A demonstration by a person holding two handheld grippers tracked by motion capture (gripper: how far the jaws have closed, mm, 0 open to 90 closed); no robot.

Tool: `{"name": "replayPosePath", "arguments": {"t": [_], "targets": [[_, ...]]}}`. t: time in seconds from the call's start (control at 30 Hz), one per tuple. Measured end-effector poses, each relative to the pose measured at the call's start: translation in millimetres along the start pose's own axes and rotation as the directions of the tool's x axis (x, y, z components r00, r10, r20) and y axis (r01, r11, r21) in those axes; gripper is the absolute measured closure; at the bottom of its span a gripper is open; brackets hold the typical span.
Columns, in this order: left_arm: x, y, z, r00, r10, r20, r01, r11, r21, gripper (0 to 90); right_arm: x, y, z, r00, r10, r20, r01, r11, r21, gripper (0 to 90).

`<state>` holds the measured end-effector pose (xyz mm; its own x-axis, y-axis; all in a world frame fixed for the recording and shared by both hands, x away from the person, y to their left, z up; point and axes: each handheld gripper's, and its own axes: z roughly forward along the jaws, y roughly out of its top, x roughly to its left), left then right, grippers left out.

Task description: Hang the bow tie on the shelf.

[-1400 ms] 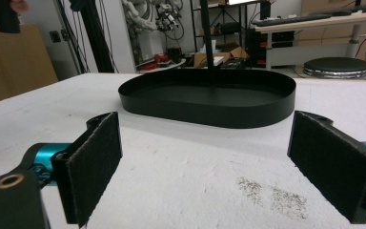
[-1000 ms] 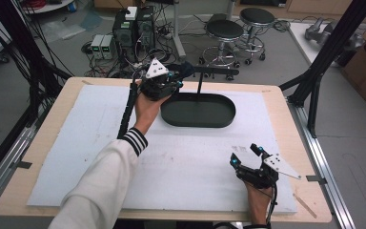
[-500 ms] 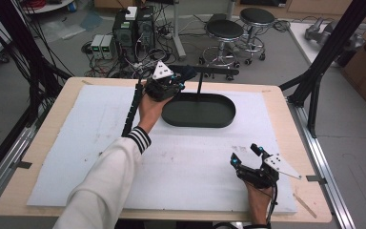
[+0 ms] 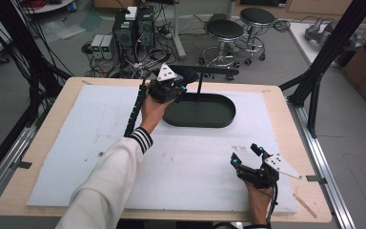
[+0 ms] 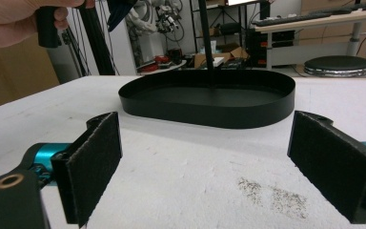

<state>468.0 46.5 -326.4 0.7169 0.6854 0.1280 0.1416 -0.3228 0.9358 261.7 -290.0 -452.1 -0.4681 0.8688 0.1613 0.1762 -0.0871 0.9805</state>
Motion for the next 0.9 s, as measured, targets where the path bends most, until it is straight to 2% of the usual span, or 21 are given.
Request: {"name": "replayPosePath", "arguments": {"t": [0.4, 0.9], "targets": [[5.7, -6.0, 4.4, 0.9998, -0.015, -0.012, 0.016, 0.9996, 0.025, 75.5, -0.2, -0.1, -0.1, 1.0000, 0.003, -0.003, -0.003, 1.000, -0.004, 10.2], [13.9, -12.9, 8.4, 0.9983, -0.035, -0.047, 0.036, 0.9991, 0.023, 75.5, -0.4, -0.3, -0.2, 1.0000, 0.003, -0.002, -0.003, 1.000, -0.005, 10.2]]}}
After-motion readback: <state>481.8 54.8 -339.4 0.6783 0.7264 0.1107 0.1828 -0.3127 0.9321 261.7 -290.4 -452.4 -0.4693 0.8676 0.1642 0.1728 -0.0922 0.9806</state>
